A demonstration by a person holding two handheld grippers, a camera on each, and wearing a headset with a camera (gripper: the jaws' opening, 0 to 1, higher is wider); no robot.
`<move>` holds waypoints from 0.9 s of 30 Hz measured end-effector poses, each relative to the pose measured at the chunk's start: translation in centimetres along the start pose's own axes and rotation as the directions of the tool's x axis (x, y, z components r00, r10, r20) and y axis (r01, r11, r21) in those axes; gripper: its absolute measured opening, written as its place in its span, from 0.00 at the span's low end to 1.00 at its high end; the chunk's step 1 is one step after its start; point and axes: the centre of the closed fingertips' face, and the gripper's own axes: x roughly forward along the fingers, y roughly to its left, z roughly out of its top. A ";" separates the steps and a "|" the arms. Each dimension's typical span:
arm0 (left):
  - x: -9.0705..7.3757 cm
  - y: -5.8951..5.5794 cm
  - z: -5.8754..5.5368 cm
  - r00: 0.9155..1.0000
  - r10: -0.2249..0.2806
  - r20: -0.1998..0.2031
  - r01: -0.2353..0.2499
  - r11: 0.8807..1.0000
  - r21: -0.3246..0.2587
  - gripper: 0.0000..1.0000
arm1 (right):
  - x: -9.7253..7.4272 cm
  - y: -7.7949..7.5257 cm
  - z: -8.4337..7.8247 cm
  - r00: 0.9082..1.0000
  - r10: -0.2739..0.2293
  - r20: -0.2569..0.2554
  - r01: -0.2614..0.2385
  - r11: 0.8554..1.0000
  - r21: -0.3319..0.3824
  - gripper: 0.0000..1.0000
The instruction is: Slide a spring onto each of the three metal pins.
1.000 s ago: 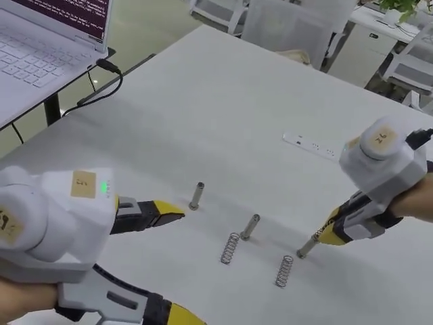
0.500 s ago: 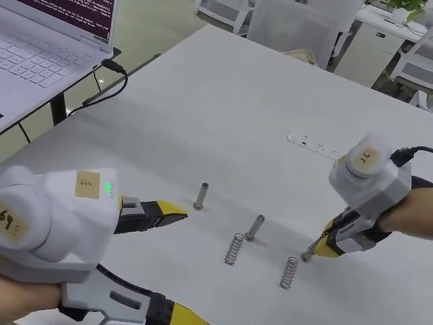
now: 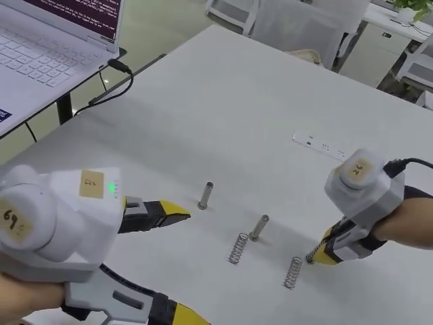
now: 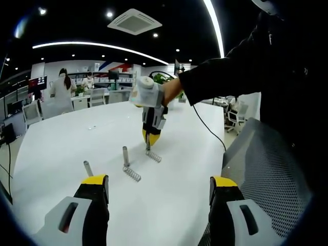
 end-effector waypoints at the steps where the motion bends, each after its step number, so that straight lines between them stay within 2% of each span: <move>1: 0.0 0.0 0.0 1.000 0.000 0.000 0.000 1.000 0.000 0.78 | 0.1 0.0 0.0 1.000 0.001 -0.001 -0.001 1.000 0.001 0.09; 12: 0.1 0.0 0.0 1.000 -0.002 -0.002 0.002 1.000 0.001 0.77 | 0.2 0.3 -0.2 1.000 0.004 -0.011 -0.004 1.000 -0.008 0.10; 27: 0.4 -0.1 -0.1 1.000 -0.014 -0.007 0.014 1.000 0.006 0.76 | -0.3 0.5 -0.8 1.000 -0.006 0.003 0.006 1.000 -0.013 0.27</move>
